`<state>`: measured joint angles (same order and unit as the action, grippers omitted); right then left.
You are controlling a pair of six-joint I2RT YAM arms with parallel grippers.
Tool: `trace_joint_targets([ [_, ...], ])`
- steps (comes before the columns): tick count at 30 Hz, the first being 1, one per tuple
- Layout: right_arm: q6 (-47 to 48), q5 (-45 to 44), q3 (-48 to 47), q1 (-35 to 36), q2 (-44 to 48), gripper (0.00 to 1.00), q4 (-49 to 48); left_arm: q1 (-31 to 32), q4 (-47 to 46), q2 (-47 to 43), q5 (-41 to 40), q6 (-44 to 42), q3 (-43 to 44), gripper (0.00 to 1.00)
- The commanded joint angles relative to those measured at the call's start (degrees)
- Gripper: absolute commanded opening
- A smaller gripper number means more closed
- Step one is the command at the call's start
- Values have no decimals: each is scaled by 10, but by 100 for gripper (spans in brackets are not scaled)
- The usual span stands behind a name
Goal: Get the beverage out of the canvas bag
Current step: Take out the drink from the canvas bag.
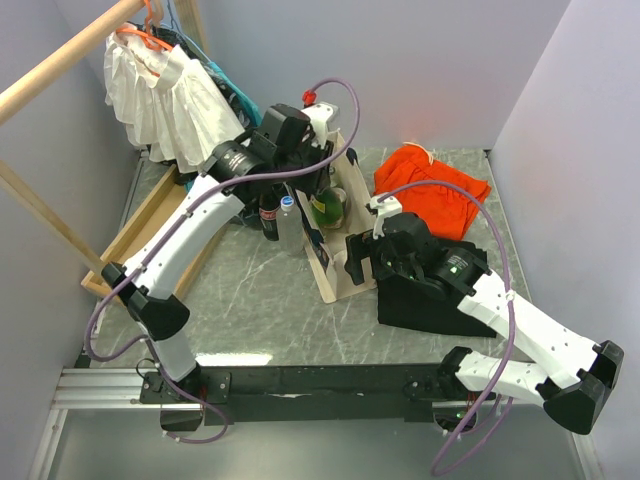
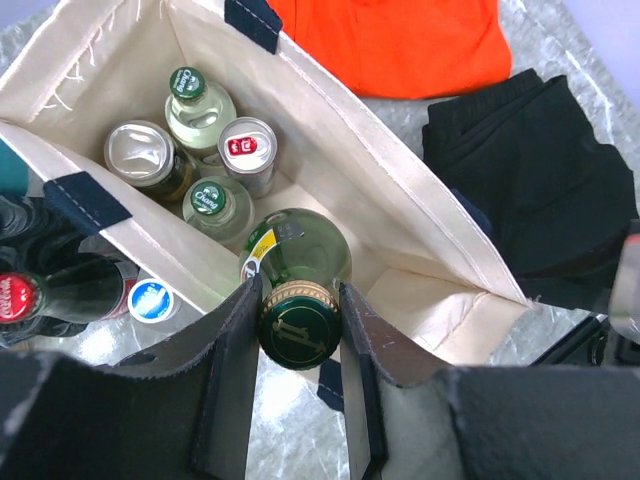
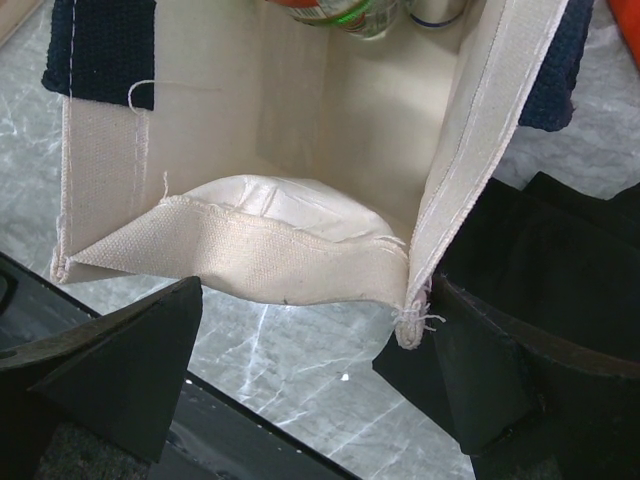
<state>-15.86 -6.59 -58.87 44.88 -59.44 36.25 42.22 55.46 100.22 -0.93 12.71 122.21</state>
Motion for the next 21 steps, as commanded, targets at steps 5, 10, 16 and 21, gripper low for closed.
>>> trace_joint_targets([
  [5,-16,-13,-14,5,-7,100,18,3,-115,-83,-11,-11,-12,1],
  [10,-17,-15,-16,5,-7,100,21,8,-162,-121,-19,-23,-58,1],
  [16,-19,-14,-18,6,-8,100,23,8,-172,-141,-43,-26,-67,1],
  [21,-21,-14,-20,6,-9,100,23,8,-198,-161,-42,-31,-82,1],
])
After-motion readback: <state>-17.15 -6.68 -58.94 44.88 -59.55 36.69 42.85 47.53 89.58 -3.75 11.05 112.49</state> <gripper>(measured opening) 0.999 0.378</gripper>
